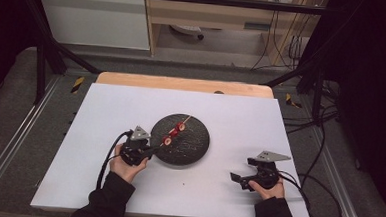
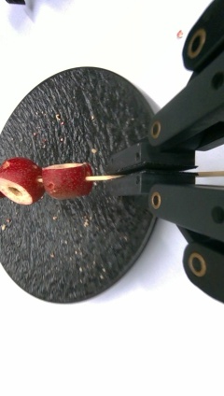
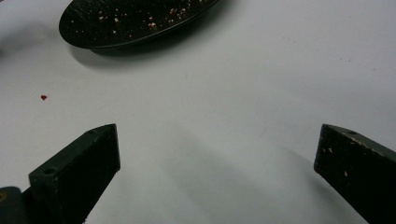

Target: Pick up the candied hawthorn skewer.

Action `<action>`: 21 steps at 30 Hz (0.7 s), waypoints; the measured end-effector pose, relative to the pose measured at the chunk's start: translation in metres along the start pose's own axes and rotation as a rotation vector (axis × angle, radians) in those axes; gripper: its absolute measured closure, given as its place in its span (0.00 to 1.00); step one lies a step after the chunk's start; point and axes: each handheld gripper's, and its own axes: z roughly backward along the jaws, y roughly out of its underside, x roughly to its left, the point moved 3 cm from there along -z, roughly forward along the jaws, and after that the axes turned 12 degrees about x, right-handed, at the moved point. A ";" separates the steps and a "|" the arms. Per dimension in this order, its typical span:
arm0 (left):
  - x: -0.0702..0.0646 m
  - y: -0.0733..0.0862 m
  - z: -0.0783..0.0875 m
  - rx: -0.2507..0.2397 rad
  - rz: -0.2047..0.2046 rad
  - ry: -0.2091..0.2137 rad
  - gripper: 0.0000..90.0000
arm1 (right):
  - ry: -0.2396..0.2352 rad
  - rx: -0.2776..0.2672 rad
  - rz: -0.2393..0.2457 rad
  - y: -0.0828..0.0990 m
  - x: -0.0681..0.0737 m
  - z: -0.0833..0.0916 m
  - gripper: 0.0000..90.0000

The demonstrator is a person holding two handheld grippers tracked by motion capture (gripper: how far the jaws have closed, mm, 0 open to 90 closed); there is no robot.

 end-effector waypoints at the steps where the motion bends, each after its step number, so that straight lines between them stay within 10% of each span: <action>1: 0.001 0.002 0.002 -0.007 -0.001 0.003 0.98 | -0.002 -0.002 0.000 0.000 0.000 0.000 0.01; 21: 0.011 0.042 0.029 -0.095 -0.034 0.062 0.98 | -0.014 -0.005 0.013 -0.018 0.019 -0.007 0.01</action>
